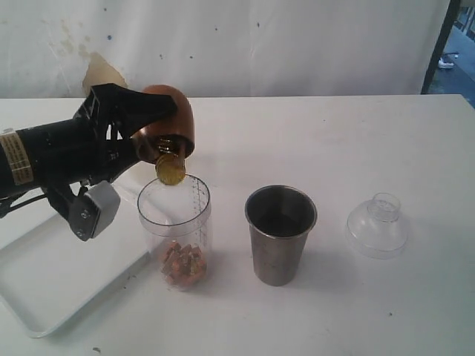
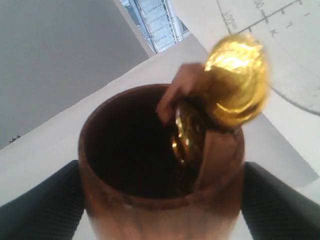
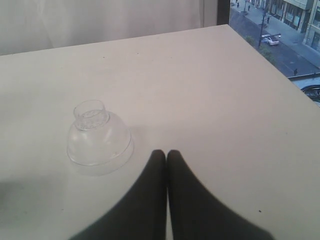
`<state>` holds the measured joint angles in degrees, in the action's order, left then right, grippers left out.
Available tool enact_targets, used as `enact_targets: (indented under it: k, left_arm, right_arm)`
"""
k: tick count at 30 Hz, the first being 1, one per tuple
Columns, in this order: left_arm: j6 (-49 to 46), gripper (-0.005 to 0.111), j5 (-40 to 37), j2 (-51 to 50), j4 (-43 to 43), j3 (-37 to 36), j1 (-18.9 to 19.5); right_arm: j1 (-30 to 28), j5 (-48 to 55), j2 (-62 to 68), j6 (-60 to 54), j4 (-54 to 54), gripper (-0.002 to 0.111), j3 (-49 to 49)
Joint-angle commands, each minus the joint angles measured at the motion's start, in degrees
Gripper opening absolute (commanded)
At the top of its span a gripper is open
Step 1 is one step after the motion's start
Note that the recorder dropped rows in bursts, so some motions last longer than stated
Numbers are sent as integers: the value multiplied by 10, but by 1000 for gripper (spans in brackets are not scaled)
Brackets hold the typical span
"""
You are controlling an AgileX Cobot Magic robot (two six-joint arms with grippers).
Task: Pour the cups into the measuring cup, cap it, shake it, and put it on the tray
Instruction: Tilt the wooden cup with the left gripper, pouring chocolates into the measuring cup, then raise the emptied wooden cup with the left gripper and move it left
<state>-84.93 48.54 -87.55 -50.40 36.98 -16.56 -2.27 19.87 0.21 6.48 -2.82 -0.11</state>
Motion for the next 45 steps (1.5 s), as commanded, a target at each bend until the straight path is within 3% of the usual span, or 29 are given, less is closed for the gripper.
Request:
enact_targets:
  k: [1,4,17,28,34,40,45]
  left_arm:
    - [-65,0,54,1,11,-14,-2]
    - [-97,0,106,1,46,-28,-2]
    - [-89,0,85,1,101,-30,-2]
    - [281,0,84,1,93,5,-1]
    - [388,0,59,1,103,11,-1]
    - [457,0,48,1,232,19,-1]
    - [509,0,22,1,274,34,3]
  right_arm:
    - [1,-3,-2,-2,-2,0,1]
    - [1,-3,-2,-2,-2,0,1]
    - [1,-3,-2,-2,-2,0,1]
    - [1,-3,-2,-2,-2,0,1]
    - [1,-3,-2,2,-2,0,1]
    - [1,-3,-2,13,-2,0,1]
    - [1,-3,-2,13,-2,0,1]
